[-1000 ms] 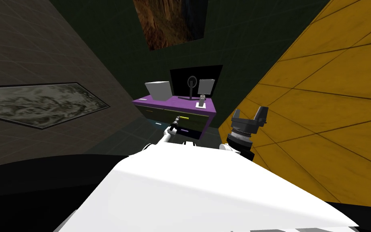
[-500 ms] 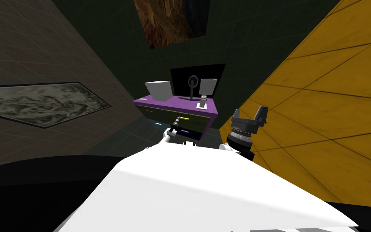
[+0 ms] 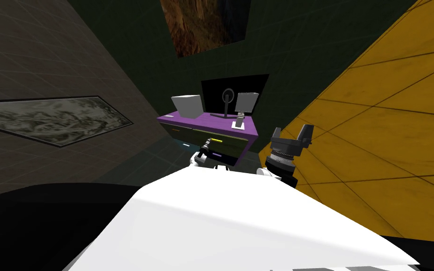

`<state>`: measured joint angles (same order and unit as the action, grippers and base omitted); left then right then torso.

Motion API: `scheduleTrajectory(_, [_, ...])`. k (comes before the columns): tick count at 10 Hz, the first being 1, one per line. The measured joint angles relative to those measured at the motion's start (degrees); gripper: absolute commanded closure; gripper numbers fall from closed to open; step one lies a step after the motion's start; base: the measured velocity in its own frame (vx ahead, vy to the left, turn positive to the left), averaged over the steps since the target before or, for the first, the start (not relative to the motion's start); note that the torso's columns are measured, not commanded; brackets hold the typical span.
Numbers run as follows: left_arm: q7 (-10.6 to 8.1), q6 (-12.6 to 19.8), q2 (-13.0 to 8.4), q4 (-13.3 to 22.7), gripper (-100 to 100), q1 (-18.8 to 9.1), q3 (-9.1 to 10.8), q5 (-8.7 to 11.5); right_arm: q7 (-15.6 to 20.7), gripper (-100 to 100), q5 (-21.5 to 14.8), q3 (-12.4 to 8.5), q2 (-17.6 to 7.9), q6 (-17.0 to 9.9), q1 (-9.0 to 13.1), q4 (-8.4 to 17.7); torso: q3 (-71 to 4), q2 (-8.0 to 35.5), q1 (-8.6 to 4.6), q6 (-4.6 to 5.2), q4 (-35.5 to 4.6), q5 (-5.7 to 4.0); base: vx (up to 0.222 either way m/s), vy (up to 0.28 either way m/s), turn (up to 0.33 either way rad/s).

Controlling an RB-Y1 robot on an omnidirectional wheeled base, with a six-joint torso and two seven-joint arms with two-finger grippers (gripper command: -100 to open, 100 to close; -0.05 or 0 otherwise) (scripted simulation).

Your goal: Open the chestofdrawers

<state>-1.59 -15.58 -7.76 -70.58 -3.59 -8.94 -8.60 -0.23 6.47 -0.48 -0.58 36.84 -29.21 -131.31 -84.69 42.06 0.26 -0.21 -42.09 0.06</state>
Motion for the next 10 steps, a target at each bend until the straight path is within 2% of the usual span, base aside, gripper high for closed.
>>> scheduleTrajectory(1, [0.10,0.3,0.1,-1.4,100,0.9,-0.20,-0.1,0.0,0,0.0,0.0,0.0,0.0,0.0,0.0,0.0,0.1,-0.05,0.04,-0.1,-0.04,0.061,-0.006,0.099])
scheduleTrajectory(2, [-0.27,0.7,-0.6,-3.4,100,2.6,-1.40,0.1,0.0,0,0.0,0.0,0.0,0.0,0.0,0.0,0.1,0.1,-0.03,-0.02,-0.1,-0.03,0.065,-0.008,0.068])
scheduleTrajectory(4, [-0.37,2.0,-0.7,-7.5,100,5.9,-3.08,0.0,0.0,0,0.0,0.0,0.0,0.0,0.0,0.0,0.0,-0.1,-0.14,0.14,0.0,-0.02,0.093,-0.009,0.084])
scheduleTrajectory(6, [-0.28,2.7,-0.7,-11.1,100,8.6,-3.86,-0.1,0.0,0,0.0,0.0,0.0,0.0,0.0,0.0,0.1,0.2,-0.23,0.23,-0.2,-0.05,0.042,0.007,0.050])
scheduleTrajectory(8, [-0.45,3.4,-1.0,-15.0,100,12.2,-5.55,-0.2,0.0,0,0.0,0.0,0.0,0.0,0.0,0.0,0.1,0.2,-0.29,0.23,-0.2,-0.05,0.048,-0.002,0.028])
scheduleTrajectory(10, [-0.44,3.7,-1.0,-16.2,100,12.9,-5.70,-0.2,0.0,0,0.0,0.0,0.0,0.0,0.0,0.0,0.2,0.4,-0.36,0.25,-0.3,-0.10,-0.027,0.008,0.009])
